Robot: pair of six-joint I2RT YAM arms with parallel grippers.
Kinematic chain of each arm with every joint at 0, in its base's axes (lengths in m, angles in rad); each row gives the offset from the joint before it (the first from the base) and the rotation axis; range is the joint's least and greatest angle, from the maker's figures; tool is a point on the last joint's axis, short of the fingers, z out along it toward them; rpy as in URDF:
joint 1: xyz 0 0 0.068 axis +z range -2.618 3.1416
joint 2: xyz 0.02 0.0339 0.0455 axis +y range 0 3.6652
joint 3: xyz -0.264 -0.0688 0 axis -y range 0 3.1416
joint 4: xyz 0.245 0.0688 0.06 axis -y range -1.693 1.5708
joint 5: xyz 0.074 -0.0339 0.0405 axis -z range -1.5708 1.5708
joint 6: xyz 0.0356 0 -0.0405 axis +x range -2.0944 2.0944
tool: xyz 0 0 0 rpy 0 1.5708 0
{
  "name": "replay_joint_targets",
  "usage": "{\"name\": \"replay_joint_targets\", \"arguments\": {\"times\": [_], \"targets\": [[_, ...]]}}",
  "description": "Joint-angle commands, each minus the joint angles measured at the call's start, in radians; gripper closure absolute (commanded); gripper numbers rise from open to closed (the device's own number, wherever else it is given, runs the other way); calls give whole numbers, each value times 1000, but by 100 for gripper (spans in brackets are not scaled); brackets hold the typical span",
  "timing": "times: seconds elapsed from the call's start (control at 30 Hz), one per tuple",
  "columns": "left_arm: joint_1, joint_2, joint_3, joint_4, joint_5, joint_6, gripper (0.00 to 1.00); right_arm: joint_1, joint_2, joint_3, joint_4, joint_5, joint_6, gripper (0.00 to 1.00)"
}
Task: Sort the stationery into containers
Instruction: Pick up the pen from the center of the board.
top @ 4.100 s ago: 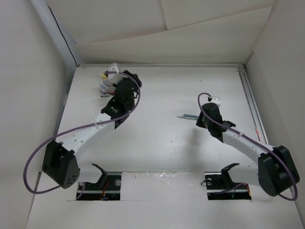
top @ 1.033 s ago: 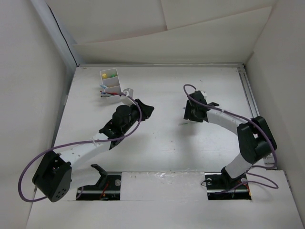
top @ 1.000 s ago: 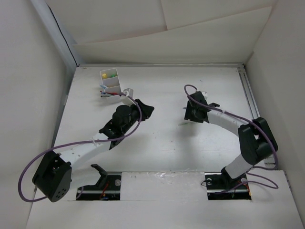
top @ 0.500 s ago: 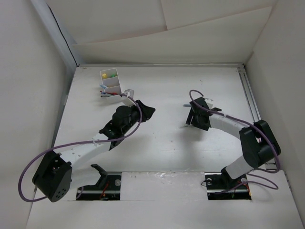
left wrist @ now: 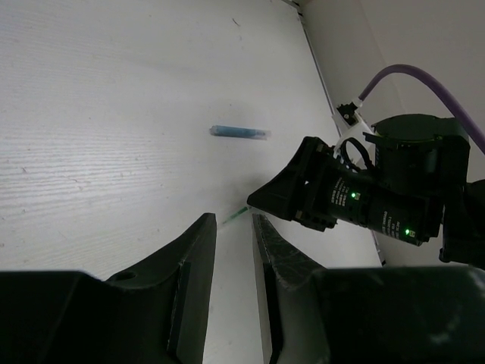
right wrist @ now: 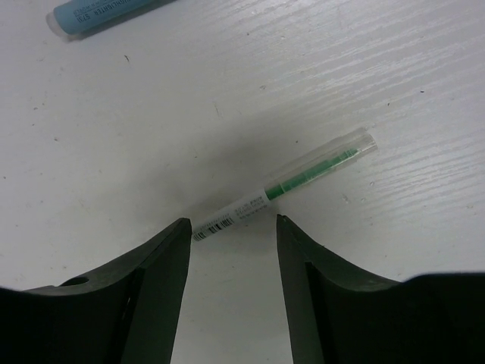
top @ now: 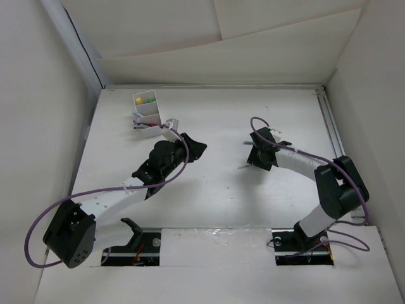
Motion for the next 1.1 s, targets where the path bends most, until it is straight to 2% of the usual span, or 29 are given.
{"name": "replay_joint_targets", "arguments": {"times": [0.0, 0.17, 0.33, 0.67, 0.73, 0.83, 1.07], "targets": [[5, -5, 4, 43, 11, -4, 78, 15, 2, 40, -8, 17, 12, 46], [5, -5, 4, 34, 11, -4, 78, 15, 21, 62, -44, 26, 12, 48], [5, -23, 4, 34, 11, -4, 78, 44, 41, 80, -72, 26, 12, 56], [15, -32, 4, 23, 21, -4, 78, 130, 18, 43, -93, 35, 51, 81], [15, -32, 17, 13, 11, -4, 78, 139, 18, 34, -84, 35, 42, 91], [15, -13, 29, -7, 1, 5, 78, 165, 18, 7, -43, 46, 22, 100], [25, 72, 101, -70, -4, 14, 76, 217, -71, -84, 83, 28, -100, 100]]}}
